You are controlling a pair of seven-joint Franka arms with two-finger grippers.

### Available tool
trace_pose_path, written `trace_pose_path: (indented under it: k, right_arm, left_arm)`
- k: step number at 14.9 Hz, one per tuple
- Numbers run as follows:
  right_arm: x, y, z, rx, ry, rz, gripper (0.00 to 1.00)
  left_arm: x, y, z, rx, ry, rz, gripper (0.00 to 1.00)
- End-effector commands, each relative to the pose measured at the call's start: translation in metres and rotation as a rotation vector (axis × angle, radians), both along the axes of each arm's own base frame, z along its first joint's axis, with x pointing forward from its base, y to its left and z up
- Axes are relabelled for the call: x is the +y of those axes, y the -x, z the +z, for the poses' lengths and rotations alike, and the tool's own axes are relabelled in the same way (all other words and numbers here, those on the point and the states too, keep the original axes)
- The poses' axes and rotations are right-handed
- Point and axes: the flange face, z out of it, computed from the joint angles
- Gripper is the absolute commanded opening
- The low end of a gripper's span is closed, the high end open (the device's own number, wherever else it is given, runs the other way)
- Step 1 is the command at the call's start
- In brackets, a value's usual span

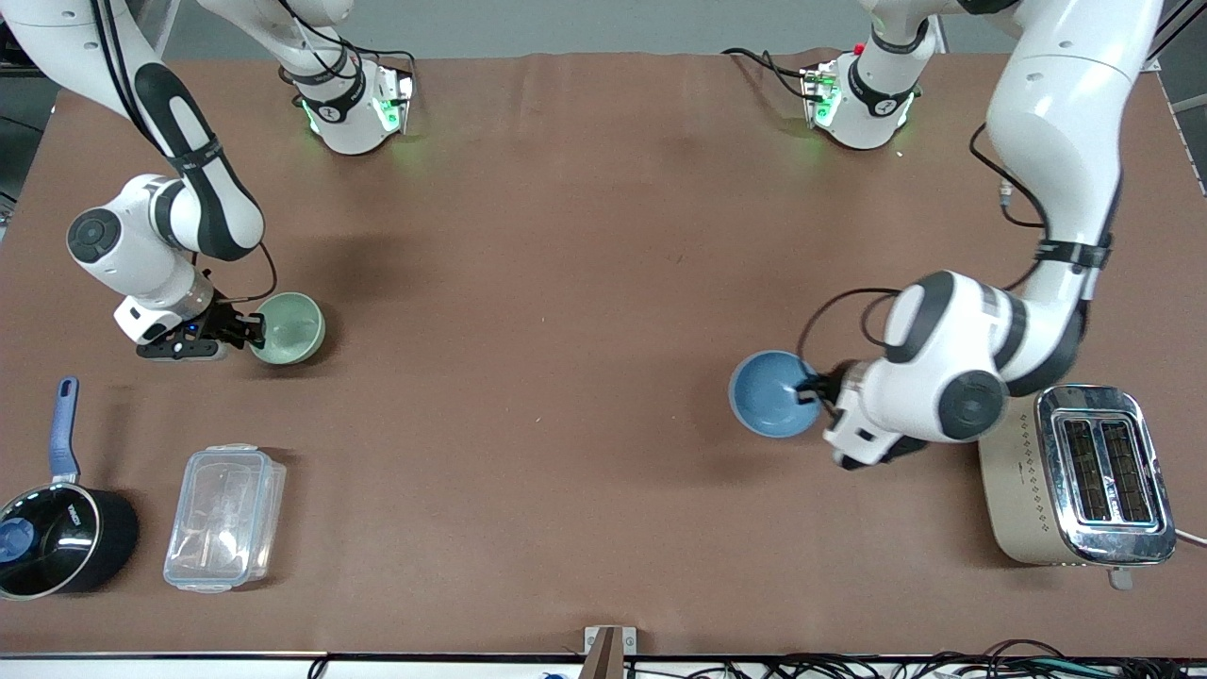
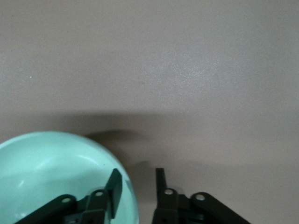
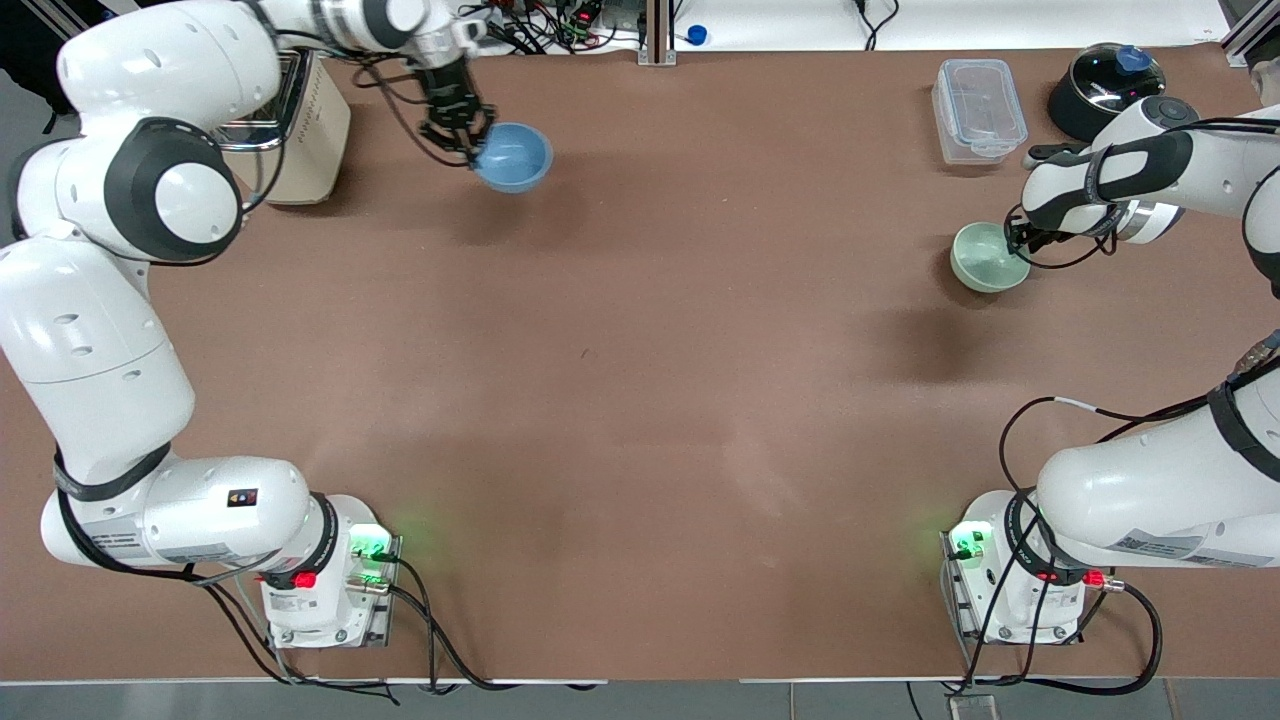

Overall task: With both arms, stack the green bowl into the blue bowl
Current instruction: 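Carry the blue bowl inward with the left gripper while the right lifts green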

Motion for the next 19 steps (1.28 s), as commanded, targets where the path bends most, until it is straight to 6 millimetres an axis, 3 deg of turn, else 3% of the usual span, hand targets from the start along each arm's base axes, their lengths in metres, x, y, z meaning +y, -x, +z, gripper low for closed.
trace_pose_path:
  k: [1, 4, 6, 8, 12, 13, 16, 19]
  right_arm:
    - [0.004, 0.006, 0.001, 0.003, -0.011, -0.008, 0.00]
    - [0.009, -0.002, 0.011, 0.035, -0.023, -0.020, 0.00]
    - [0.011, -0.015, 0.031, 0.047, -0.029, -0.017, 0.00]
    - [0.011, -0.031, 0.060, 0.046, -0.033, -0.012, 0.00]
    - [0.020, -0.073, 0.129, 0.058, -0.078, -0.009, 0.00]
    - [0.028, -0.081, 0.143, 0.045, -0.106, -0.013, 0.00]
    - [0.079, -0.104, 0.176, 0.008, -0.190, -0.051, 0.00]
    - [0.138, -0.116, 0.196, -0.010, -0.201, -0.123, 0.00]
  left_arm:
    - [-0.065, 0.027, 0.003, 0.031, -0.019, 0.044, 0.00]
    - [-0.142, 0.057, -0.006, -0.013, -0.010, 0.062, 0.00]
    - [-0.178, 0.072, -0.019, -0.033, 0.018, 0.079, 0.00]
    - [-0.202, 0.083, -0.037, -0.033, 0.044, 0.101, 0.00]
    - [-0.232, 0.098, -0.068, -0.041, 0.086, 0.110, 0.00]
    - [-0.237, 0.100, -0.075, -0.041, 0.096, 0.112, 0.00]
    - [-0.248, 0.107, -0.088, -0.049, 0.111, 0.109, 0.02]
    - [-0.250, 0.107, -0.096, -0.052, 0.122, 0.116, 0.15]
